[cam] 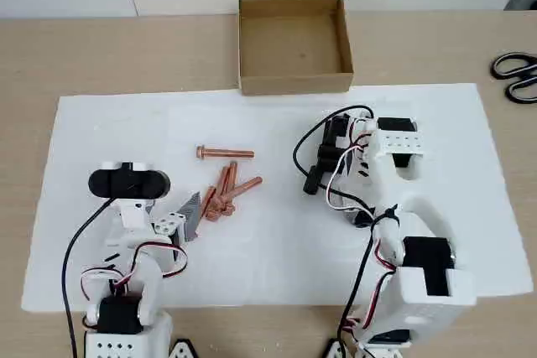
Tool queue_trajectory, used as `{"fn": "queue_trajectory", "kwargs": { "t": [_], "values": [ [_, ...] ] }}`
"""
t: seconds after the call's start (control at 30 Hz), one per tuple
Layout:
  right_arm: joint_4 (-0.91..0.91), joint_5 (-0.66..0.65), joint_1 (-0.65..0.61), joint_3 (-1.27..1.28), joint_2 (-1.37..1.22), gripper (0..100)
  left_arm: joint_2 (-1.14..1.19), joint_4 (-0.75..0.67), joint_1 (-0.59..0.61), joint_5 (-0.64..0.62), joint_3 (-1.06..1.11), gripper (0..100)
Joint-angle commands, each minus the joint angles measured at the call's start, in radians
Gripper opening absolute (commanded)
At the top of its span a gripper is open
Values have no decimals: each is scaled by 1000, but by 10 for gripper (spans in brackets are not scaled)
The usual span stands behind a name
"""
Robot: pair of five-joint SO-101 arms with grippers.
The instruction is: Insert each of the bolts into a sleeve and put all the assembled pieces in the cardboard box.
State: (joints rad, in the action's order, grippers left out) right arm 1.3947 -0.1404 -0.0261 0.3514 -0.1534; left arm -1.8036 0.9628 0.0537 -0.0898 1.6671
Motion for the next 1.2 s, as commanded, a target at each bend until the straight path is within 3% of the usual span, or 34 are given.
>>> {"fn": "queue_trajectory", "kwargs": {
  "t": [0.0,0.33,0.47,0.77,0.9,1.17],
  "values": [
    [21,-15,5,-55,10,2,-9,-25,0,3,-2,260],
    [183,-17,2,-256,10,2,-9,-17,8,8,-10,260],
    [249,-17,5,-362,10,2,-5,49,69,8,-79,260],
    [309,-17,1,-466,10,2,28,183,74,86,-271,260],
    [309,-17,1,-466,10,2,252,160,81,147,-407,260],
    [309,-14,-1,-466,10,2,1019,227,66,158,-966,260]
  ]
}}
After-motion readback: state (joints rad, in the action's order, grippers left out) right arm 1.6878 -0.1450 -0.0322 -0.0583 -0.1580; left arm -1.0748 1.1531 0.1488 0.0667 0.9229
